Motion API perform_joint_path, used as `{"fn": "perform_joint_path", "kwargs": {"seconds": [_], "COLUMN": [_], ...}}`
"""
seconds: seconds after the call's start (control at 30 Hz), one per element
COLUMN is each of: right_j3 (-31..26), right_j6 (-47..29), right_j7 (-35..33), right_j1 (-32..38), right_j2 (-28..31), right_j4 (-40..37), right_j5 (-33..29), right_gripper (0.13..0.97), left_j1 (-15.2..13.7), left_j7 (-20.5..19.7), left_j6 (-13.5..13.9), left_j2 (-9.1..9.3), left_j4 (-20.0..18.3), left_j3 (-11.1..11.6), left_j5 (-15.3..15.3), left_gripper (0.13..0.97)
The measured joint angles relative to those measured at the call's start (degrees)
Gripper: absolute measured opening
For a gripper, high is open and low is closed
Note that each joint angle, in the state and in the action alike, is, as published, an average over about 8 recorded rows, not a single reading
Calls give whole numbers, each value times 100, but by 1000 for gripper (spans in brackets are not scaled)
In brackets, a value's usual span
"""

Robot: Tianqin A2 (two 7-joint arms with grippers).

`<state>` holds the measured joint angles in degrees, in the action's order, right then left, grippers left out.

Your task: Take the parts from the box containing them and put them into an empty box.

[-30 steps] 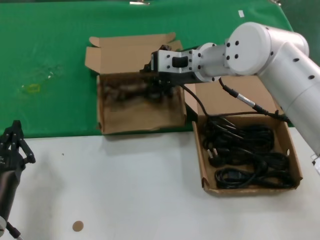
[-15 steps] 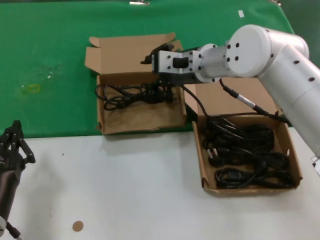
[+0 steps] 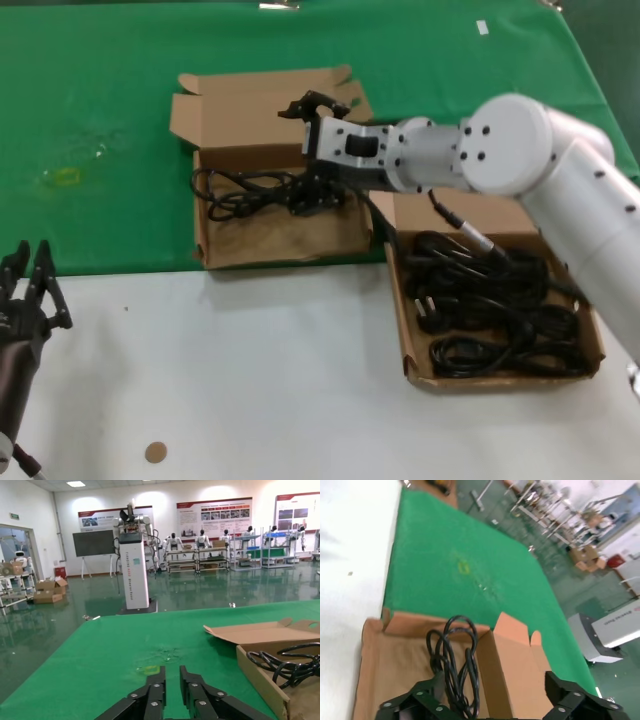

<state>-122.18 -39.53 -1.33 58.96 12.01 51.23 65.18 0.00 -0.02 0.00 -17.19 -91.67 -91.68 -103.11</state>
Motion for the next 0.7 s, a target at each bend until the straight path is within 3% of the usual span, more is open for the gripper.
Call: {"fn": "perform_joint_path", "kwargs": {"seconds": [0.1, 0.2, 0.37, 0.5, 0.7], "right_j3": [131, 264, 489, 670, 941], "right_j6": [170, 343, 634, 866, 1220], "right_j7": [6, 12, 22, 30, 42], "right_j1": [-254, -509, -946, -1296, -1817], "right_j2": [22, 45, 83, 114, 160], "right_j4": [174, 351, 649, 887, 1248], "right_j5": [163, 330, 609, 832, 1171], "right_gripper": [611, 682, 801, 845, 919], "left_j1": [0, 0, 0, 0, 0], "left_j7": [0, 0, 0, 0, 0], "left_j6": [0, 0, 0, 0, 0], "left_j2": [0, 0, 0, 0, 0], "left_j4": [0, 0, 0, 0, 0], "left_j3": [0, 0, 0, 0, 0], "left_j5": [0, 0, 0, 0, -1], "left_gripper": [204, 204, 284, 333, 483]}}
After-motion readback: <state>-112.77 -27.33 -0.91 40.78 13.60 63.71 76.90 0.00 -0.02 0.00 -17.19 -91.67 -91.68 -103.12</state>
